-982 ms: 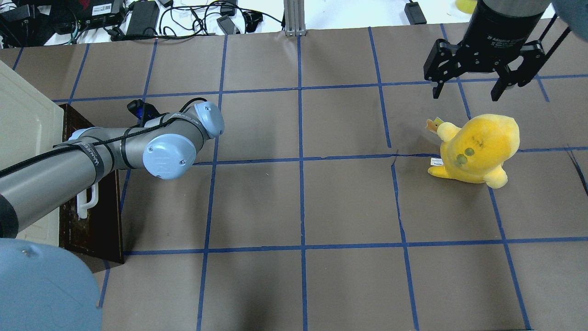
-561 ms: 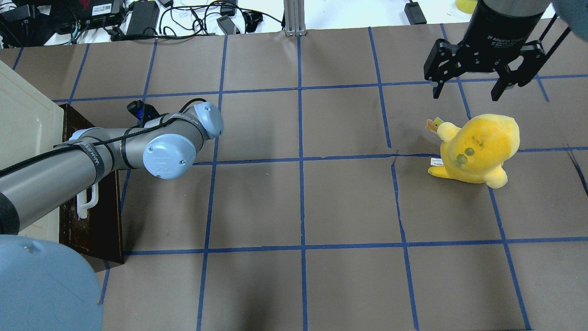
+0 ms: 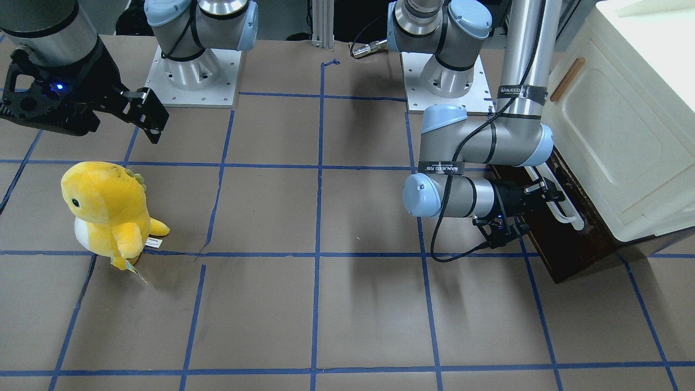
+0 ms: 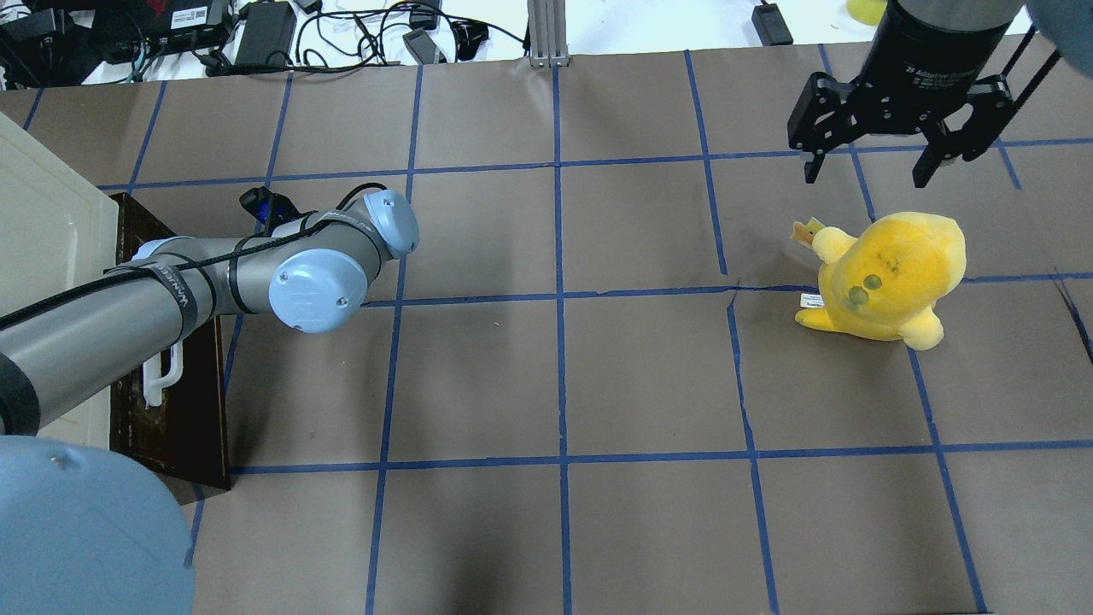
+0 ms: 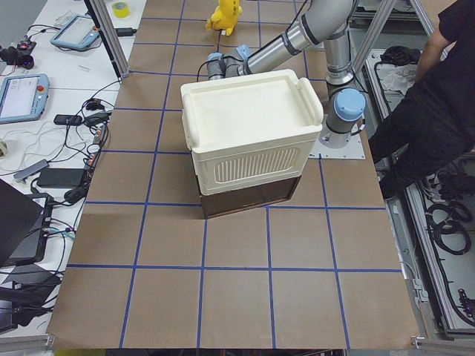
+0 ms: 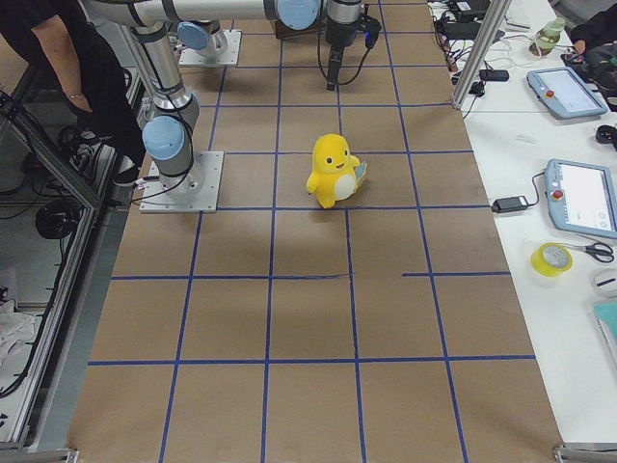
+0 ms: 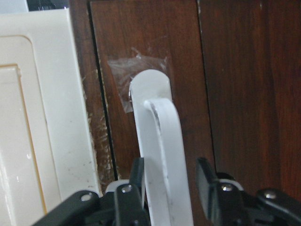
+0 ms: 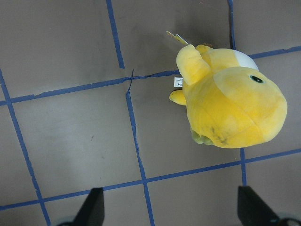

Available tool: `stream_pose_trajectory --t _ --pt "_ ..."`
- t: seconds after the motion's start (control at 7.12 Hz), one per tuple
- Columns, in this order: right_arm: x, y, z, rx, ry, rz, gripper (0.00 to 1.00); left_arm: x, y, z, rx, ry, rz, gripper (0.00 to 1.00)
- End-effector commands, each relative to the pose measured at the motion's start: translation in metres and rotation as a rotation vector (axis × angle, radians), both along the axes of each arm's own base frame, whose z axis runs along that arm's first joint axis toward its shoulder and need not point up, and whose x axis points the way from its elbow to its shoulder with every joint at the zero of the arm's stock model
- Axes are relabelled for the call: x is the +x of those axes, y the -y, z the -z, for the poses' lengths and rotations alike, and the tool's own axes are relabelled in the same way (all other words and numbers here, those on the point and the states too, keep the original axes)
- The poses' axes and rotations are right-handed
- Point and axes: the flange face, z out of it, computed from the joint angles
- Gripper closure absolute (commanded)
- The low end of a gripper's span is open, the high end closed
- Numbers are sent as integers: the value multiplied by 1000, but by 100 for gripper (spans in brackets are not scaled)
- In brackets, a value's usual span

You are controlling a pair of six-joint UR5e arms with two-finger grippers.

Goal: Pull drawer sideways
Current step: 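Close the left gripper on the white drawer handle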

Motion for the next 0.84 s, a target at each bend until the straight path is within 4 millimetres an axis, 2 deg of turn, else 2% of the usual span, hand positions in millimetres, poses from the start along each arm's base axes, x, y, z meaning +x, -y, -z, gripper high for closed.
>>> stream_pose_trajectory --t 0.0,0.28,0.7 --pt "0 0 0 0 0 0 0 0 0 1 0 -2 -1 68" --pt "0 0 0 1 0 0 0 -1 1 1 0 -3 1 81" --pt "0 0 0 0 0 0 0 -1 2 4 6 -3 2 86"
